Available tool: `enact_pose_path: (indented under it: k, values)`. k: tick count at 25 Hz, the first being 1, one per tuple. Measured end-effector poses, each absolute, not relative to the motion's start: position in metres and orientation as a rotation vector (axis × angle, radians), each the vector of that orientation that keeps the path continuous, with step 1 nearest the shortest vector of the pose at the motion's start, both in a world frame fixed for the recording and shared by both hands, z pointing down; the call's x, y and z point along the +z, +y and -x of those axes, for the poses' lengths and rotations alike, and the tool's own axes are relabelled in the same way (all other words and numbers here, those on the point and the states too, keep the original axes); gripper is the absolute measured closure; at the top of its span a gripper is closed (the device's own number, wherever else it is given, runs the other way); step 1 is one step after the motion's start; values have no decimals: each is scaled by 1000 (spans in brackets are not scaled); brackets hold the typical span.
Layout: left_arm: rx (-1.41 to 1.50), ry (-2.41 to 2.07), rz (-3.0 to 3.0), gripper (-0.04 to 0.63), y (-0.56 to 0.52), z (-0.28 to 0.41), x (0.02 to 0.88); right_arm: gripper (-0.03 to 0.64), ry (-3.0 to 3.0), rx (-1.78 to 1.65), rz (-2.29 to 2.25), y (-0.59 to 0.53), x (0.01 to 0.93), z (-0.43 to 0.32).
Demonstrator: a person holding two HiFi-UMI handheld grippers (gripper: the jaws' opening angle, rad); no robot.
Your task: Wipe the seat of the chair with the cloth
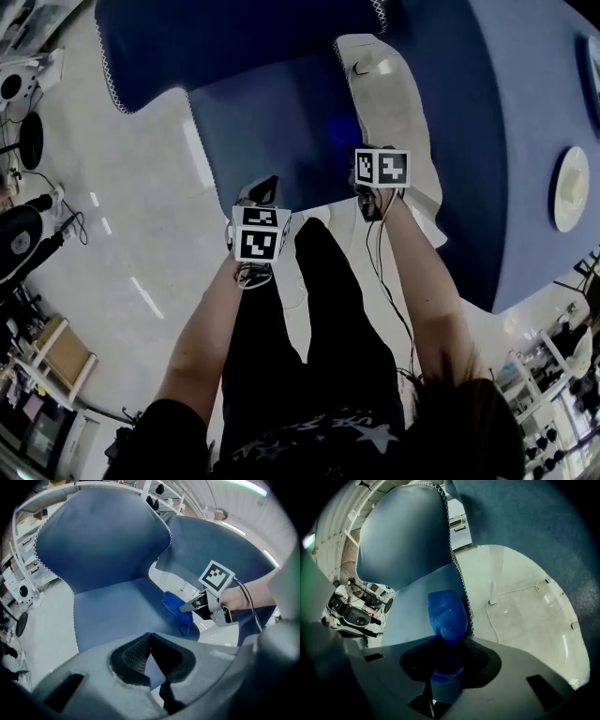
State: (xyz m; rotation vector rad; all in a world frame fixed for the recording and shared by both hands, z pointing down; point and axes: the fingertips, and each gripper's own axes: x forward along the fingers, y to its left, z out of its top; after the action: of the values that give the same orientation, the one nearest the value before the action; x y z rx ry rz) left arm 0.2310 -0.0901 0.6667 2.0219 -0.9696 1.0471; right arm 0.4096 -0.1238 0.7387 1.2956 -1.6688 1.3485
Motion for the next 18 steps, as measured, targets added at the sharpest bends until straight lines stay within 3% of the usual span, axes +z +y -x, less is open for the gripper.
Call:
enact_pose_path:
  k: [11,18]
  values:
    - [1090,-920,-2044,575,-70,-231,666,506,-1585,1256,-1369,-104,735,-442]
    - [1063,-997,-1974,575,-70,-173,676,508,-1636,1285,-1355,-101,722,-377]
